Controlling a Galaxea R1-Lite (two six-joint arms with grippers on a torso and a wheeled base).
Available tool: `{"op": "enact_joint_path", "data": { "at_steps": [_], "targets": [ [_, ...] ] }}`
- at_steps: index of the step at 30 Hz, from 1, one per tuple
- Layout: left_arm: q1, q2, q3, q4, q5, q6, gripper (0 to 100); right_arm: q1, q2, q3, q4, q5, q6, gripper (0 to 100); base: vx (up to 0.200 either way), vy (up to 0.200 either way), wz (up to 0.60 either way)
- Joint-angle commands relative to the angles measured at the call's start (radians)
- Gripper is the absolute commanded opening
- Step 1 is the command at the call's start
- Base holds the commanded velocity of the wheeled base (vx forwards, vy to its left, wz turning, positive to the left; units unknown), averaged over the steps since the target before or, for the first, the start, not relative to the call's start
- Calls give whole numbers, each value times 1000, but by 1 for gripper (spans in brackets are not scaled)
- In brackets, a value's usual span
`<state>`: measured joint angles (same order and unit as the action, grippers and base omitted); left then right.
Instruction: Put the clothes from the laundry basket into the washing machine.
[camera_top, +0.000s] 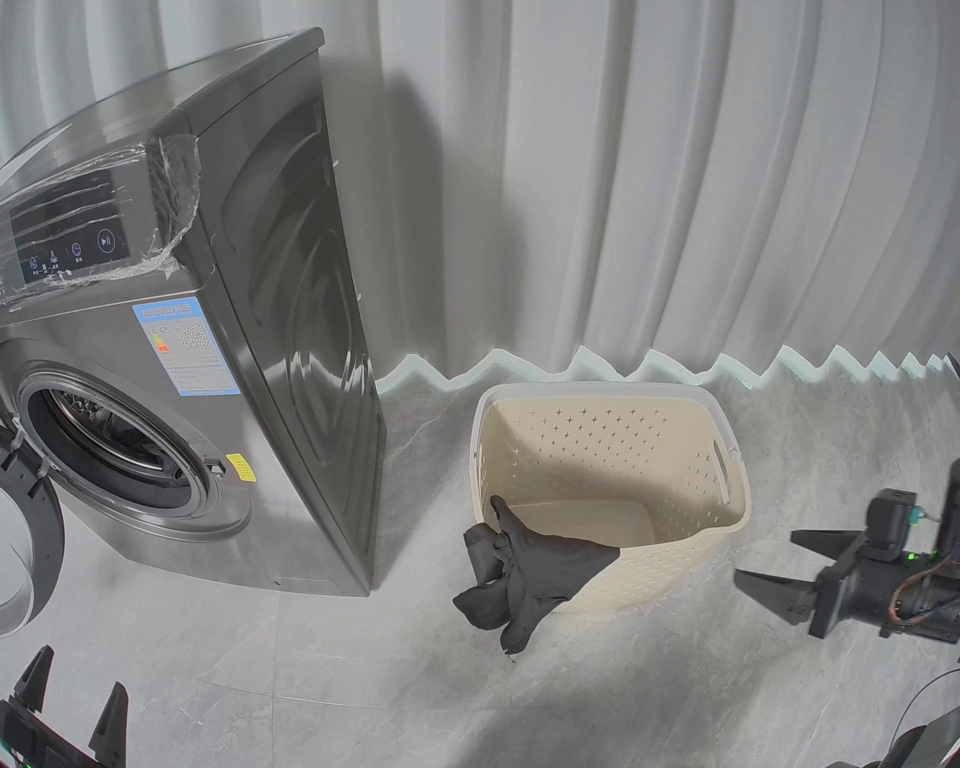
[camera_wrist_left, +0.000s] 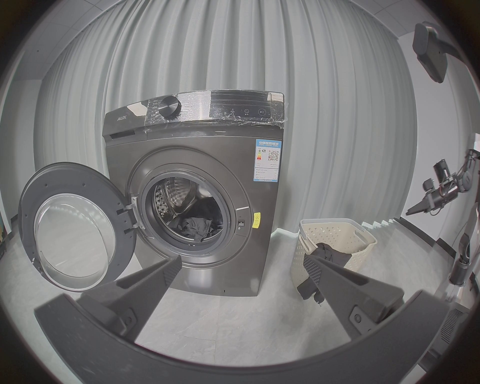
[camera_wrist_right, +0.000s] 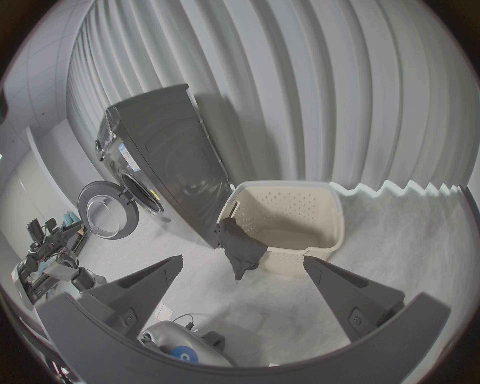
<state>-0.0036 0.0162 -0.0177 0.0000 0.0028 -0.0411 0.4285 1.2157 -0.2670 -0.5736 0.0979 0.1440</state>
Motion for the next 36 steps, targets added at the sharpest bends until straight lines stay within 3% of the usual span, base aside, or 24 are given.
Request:
{"op": "enact_joint_path", "data": {
  "at_steps": [1, 8, 14, 27, 36],
  "targets": [
    [1, -13, 15, 0, 0, -2, 100, 130, 326, -109, -81, -73, 54, 100, 0, 0, 0],
    [1, -13, 15, 0, 0, -2, 100, 150, 456, -150, -189, -79, 60, 100, 0, 0, 0],
    [1, -13, 15, 2, 0, -2, 100, 153, 656, -153, -377, -83, 52, 100, 0, 0, 0],
    [1, -13, 15, 2, 0, -3, 100, 191, 826, -227, -457, -89, 45, 100, 0, 0, 0],
    [1, -13, 15, 2, 0, -3, 100, 190, 987, -265, -634, -86, 43, 100, 0, 0, 0]
  ]
}}
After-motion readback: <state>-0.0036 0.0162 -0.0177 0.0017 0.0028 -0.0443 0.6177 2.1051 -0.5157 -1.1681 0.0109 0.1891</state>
